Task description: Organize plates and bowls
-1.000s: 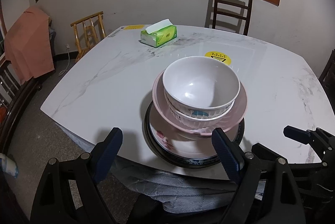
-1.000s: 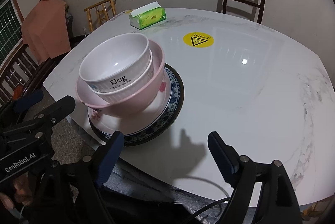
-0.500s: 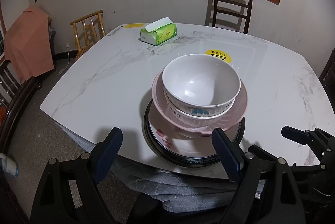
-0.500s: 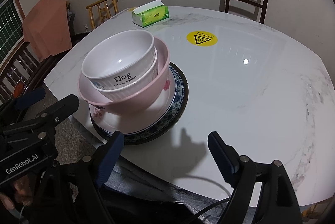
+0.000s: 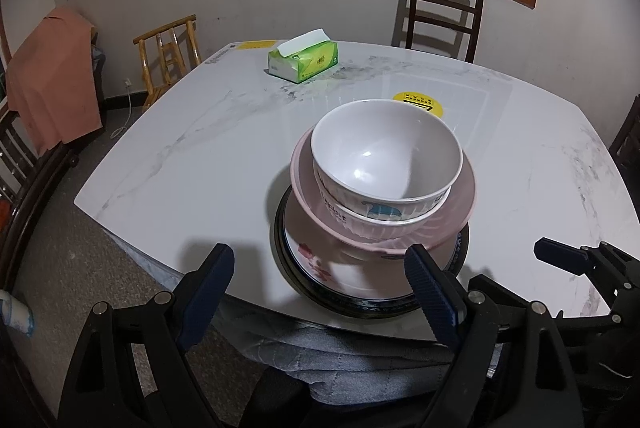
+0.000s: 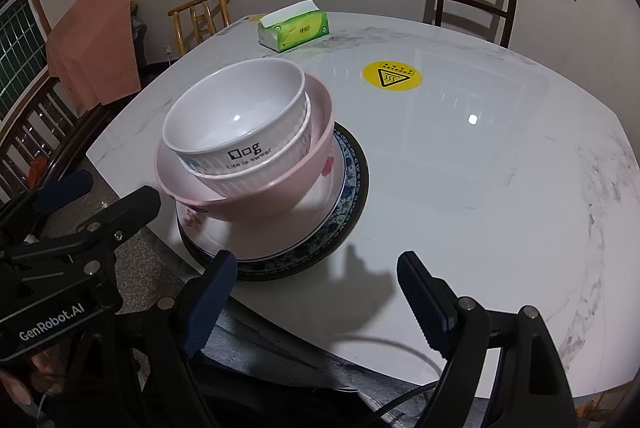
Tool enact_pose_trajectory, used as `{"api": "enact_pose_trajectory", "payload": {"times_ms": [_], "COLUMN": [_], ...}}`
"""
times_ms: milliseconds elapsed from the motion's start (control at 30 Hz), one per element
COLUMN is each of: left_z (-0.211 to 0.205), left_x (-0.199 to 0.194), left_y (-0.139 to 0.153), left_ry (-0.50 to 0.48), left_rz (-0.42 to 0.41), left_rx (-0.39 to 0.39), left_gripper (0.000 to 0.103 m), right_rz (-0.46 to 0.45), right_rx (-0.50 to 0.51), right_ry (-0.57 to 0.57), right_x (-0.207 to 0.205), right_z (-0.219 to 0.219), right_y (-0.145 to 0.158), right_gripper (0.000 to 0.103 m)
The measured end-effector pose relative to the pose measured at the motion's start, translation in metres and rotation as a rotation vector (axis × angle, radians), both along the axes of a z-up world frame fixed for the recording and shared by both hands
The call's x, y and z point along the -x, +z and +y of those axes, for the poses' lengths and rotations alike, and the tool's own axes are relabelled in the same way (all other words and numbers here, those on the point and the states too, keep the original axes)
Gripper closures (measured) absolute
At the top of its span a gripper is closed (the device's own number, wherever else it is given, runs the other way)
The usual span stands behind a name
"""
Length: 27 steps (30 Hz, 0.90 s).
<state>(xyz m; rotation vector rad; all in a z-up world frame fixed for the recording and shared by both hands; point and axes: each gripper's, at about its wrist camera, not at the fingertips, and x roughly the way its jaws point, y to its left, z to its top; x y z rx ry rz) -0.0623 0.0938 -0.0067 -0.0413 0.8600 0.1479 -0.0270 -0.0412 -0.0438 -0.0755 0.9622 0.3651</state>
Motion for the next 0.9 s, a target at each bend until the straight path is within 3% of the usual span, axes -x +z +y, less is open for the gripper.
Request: {"api": "enact_pose_trajectory", "payload": {"times_ms": [900], "left_z": [0.008], "left_x": [-0.003], "left_y": [-0.004], "left_ry": [-0.002], "left_rz": [0.006], "left_rx": [0.023], "left_gripper": [0.018], "right_rz": [0.006], "right_rx": [0.008], "right_ry": [0.015], "right_x": [-0.004], "right_z": [0.011], "right_y": [-0.002], "right_gripper": [0.018]}}
